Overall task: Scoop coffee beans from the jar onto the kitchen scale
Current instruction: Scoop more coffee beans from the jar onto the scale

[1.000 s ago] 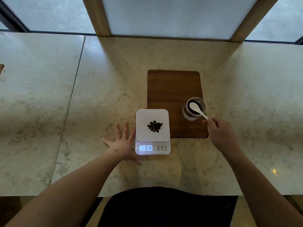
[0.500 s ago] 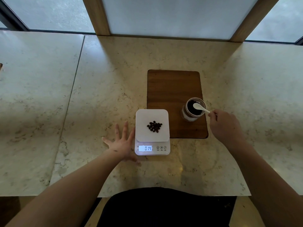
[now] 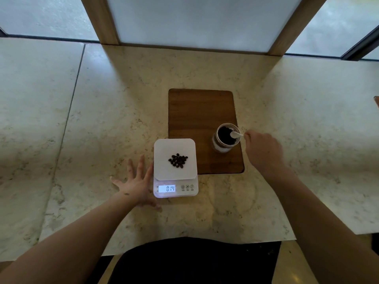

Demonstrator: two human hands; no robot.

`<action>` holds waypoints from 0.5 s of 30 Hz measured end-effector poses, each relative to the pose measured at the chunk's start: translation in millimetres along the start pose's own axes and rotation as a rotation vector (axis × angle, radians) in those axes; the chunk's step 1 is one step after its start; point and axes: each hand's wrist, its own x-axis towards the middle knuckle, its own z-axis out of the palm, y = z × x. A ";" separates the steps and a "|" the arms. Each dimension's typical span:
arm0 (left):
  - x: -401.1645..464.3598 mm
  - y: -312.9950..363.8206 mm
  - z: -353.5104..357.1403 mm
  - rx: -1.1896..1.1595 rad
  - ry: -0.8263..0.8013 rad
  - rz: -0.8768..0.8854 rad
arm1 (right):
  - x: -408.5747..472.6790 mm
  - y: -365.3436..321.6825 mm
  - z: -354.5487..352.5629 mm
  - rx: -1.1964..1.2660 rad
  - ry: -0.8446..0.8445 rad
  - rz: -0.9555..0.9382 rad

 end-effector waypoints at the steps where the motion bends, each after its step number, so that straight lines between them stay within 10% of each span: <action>1: -0.1 -0.3 0.2 0.004 0.001 0.003 | 0.8 0.9 0.4 0.003 0.039 -0.008; 15: -0.8 -0.4 -0.9 0.010 -0.017 -0.020 | 7.6 5.8 29.9 0.193 -0.172 0.071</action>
